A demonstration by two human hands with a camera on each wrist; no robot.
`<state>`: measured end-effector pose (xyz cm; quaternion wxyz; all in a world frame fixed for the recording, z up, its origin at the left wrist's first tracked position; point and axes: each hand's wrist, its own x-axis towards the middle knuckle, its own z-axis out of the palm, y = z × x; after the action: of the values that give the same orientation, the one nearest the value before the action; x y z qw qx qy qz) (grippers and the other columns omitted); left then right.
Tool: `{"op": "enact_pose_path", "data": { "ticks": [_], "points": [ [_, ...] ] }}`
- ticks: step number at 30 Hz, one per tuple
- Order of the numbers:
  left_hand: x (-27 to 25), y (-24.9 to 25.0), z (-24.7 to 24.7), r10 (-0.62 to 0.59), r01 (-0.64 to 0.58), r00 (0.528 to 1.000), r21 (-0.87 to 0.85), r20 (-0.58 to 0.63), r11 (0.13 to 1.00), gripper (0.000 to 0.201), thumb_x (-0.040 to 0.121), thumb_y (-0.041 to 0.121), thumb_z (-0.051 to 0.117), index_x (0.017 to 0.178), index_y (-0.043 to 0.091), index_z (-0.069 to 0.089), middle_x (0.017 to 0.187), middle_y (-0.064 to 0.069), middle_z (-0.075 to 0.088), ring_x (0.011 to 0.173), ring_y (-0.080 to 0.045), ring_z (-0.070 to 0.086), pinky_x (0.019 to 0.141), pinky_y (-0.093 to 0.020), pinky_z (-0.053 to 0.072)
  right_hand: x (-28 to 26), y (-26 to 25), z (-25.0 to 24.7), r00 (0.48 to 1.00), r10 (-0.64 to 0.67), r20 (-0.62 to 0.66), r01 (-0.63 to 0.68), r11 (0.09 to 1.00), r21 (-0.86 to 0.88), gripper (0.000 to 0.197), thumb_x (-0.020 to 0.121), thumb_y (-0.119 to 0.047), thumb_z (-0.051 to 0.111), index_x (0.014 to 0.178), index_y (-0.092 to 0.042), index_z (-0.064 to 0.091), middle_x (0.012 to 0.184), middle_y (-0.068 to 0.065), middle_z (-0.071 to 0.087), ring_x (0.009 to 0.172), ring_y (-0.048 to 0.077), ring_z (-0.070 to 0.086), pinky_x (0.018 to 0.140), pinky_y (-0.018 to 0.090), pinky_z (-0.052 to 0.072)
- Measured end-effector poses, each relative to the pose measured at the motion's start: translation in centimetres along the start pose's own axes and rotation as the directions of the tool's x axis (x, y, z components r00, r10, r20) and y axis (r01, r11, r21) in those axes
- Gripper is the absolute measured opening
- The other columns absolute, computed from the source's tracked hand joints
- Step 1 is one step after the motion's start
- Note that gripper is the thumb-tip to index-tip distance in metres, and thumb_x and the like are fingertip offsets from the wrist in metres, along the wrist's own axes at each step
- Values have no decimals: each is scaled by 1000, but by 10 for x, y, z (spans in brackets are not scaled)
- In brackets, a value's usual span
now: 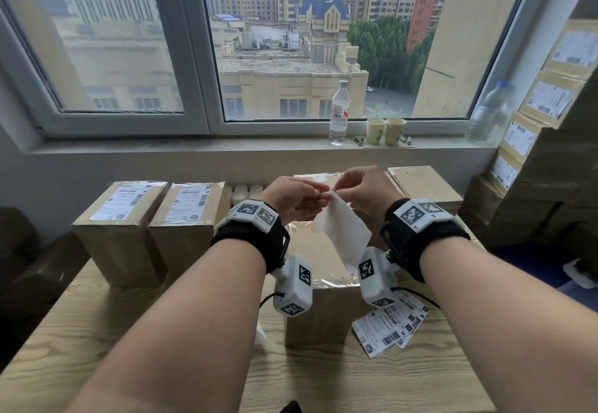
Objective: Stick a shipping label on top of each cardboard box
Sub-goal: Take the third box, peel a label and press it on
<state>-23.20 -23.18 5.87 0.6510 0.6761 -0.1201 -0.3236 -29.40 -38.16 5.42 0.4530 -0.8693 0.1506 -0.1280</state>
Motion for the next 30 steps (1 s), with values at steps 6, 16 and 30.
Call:
{"op": "enact_pose_path", "data": {
  "ticks": [6,16,30],
  "points": [
    [8,-4,-4,71,-63,997,163,-44,985,24,79,-13,66,84,10,72,67,1,67,66,-9,60,63,-16,52,5,-1,4,998,35,50,-37,999,36,17,77,-4,74,68,-13,63,71,7,66,69,19,62,72,37,55],
    [23,-11,-16,95,-70,982,156,-161,985,28,81,-8,68,73,14,53,78,-4,56,76,-18,58,80,-34,54,17,1,14,996,80,28,-83,993,88,23,84,-8,72,73,-15,53,69,1,59,59,12,55,50,22,46],
    [15,-69,-121,-208,280,869,99,-449,955,28,84,-11,61,78,16,54,80,-9,62,73,-18,60,62,-28,49,34,-7,62,978,190,80,-196,979,65,35,81,9,61,104,-17,54,96,8,65,91,30,70,77,46,60]
  ]
}}
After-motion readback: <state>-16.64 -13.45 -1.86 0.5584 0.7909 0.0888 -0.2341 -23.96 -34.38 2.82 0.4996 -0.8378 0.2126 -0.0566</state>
